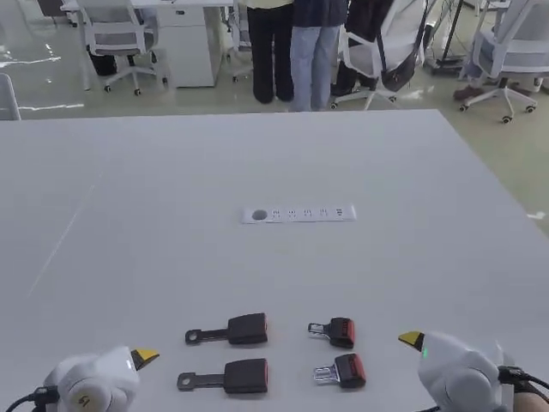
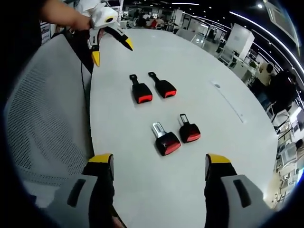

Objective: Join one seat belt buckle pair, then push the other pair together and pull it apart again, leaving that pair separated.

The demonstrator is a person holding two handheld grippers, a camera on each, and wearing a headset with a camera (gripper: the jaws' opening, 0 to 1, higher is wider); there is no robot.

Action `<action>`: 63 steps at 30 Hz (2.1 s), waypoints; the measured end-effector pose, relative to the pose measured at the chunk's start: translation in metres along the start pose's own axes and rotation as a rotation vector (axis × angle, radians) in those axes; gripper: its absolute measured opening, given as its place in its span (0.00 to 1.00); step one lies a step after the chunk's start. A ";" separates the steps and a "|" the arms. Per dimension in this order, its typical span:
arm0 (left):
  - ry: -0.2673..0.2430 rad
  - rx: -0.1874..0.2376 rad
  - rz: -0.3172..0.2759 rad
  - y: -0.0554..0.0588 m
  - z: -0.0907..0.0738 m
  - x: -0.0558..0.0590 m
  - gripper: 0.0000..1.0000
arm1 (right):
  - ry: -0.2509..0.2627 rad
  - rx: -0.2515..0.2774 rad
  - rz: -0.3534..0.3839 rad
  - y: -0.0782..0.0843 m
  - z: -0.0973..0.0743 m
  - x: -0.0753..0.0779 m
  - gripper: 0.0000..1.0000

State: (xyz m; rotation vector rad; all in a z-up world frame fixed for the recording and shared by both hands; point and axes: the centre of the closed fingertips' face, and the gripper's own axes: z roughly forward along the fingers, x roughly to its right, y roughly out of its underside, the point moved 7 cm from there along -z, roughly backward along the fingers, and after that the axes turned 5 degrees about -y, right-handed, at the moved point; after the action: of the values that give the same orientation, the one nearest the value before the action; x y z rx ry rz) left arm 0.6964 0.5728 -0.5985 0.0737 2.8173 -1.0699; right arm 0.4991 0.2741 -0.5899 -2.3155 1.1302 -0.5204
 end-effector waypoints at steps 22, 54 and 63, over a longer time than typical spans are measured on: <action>0.083 -0.035 0.092 0.000 0.038 -0.003 0.76 | -0.128 -0.011 -0.111 -0.007 0.040 0.008 0.59; 0.255 -0.037 0.194 -0.022 0.112 -0.008 0.56 | -0.228 -0.097 -0.176 0.000 0.089 0.038 0.45; 0.292 -0.045 0.242 -0.028 0.127 -0.015 0.47 | -0.268 -0.134 -0.222 -0.001 0.098 0.047 0.41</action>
State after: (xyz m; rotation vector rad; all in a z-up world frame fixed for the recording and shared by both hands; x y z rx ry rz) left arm 0.7220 0.4675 -0.6715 0.5953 2.9782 -1.0113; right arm 0.5796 0.2635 -0.6620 -2.5512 0.8095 -0.2068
